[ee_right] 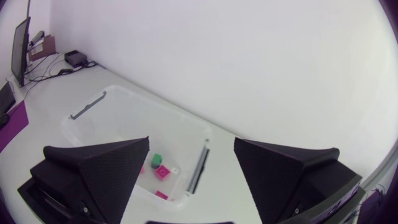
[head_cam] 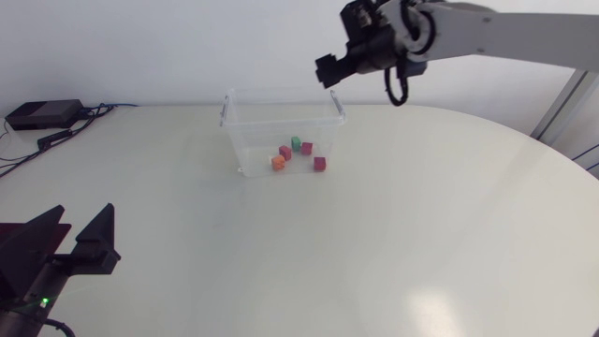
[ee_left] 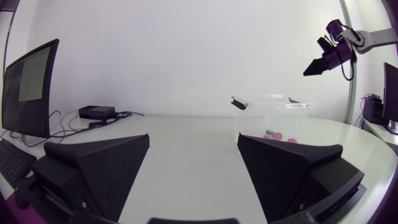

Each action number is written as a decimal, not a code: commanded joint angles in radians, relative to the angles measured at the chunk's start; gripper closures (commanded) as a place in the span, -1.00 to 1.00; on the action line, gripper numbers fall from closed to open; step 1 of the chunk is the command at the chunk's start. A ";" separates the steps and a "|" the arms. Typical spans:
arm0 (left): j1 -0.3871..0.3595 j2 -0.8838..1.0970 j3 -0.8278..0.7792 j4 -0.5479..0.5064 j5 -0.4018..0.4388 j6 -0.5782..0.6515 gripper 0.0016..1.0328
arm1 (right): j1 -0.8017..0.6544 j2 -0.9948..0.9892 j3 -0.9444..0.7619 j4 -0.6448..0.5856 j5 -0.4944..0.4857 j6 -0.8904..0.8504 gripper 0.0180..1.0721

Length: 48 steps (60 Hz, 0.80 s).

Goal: Place the duplo bricks in the container

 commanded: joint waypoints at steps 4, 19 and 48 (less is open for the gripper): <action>-0.003 -0.010 -0.018 -0.001 0.004 -0.014 -0.92 | -0.061 -0.169 -0.202 0.067 0.045 0.025 -0.93; -0.003 -0.012 -0.018 -0.001 0.004 -0.012 -0.92 | -0.201 -0.424 -0.527 0.193 0.045 -0.001 -0.93; -0.005 -0.010 -0.018 0.001 0.004 -0.014 -0.92 | -0.383 -0.907 -1.034 0.300 -0.001 -0.019 -0.93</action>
